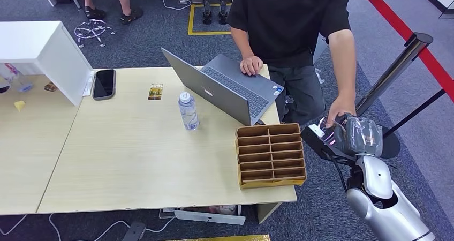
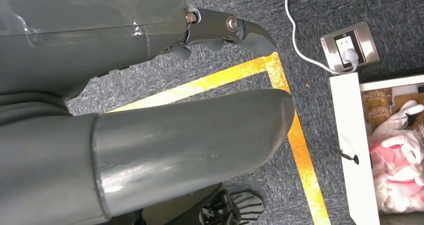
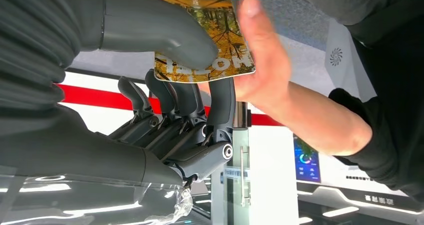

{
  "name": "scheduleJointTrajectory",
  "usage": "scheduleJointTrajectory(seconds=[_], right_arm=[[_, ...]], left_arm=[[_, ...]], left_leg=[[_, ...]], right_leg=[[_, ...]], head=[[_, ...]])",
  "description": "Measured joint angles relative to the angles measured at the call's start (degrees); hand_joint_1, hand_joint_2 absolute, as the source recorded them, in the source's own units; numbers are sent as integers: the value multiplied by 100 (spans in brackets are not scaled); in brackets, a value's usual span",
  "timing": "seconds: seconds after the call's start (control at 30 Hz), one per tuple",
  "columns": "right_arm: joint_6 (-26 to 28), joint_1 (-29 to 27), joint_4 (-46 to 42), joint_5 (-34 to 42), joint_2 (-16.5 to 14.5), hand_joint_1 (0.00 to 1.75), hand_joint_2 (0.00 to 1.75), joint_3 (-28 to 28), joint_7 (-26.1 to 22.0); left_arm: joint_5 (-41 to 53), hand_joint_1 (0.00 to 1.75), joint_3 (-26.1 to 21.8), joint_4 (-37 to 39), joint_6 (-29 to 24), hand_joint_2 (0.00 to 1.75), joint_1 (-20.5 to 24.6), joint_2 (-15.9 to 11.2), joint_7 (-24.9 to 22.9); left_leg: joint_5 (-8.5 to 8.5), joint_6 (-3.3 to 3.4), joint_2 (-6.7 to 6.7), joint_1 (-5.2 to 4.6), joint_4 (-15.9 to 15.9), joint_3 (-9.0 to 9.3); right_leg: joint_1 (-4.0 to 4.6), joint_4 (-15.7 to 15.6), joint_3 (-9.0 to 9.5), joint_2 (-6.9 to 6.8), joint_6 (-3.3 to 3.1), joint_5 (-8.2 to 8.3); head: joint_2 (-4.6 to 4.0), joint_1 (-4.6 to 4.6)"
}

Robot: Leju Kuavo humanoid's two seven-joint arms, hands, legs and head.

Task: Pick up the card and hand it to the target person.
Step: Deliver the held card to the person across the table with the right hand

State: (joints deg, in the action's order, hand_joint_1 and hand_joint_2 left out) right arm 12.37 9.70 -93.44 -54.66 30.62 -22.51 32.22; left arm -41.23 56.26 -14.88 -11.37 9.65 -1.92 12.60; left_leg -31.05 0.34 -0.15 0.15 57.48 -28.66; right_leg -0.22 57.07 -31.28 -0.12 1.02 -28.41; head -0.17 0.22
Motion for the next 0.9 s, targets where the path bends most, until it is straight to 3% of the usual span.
scheduleJointTrajectory(seconds=[0.13, 0.7, 0.8, 0.9], right_arm=[[-1, -7, 0, 0, 0, 6, 175, 0, 2], [97, -84, 7, -154, 0, 0, 175, 5, 50], [414, -114, 6, -79, -9, 0, 175, 20, -56], [1212, -193, 2, 345, -77, 0, 175, 95, -385]], left_arm=[[6, 0, 0, 0, 0, 0, 0, 0, -2], [38, 0, 0, 0, -11, 0, 0, -2, -3], [42, 0, 0, 0, -18, 0, 0, -2, 3], [29, 0, -3, 0, -45, 0, -13, -2, 45]], left_leg=[[0, 0, 0, 0, 0, 0], [0, 0, 0, 0, 0, 0], [0, 0, 0, 0, 0, 0], [0, 0, -1, 0, 0, -1]], right_leg=[[0, 0, 0, 0, 0, 0], [0, 0, 0, 0, 0, 0], [0, 0, 0, 0, 0, 0], [0, 0, 1, -1, 0, 0]], head=[[0, -1], [0, -1], [0, -1], [0, 1]])
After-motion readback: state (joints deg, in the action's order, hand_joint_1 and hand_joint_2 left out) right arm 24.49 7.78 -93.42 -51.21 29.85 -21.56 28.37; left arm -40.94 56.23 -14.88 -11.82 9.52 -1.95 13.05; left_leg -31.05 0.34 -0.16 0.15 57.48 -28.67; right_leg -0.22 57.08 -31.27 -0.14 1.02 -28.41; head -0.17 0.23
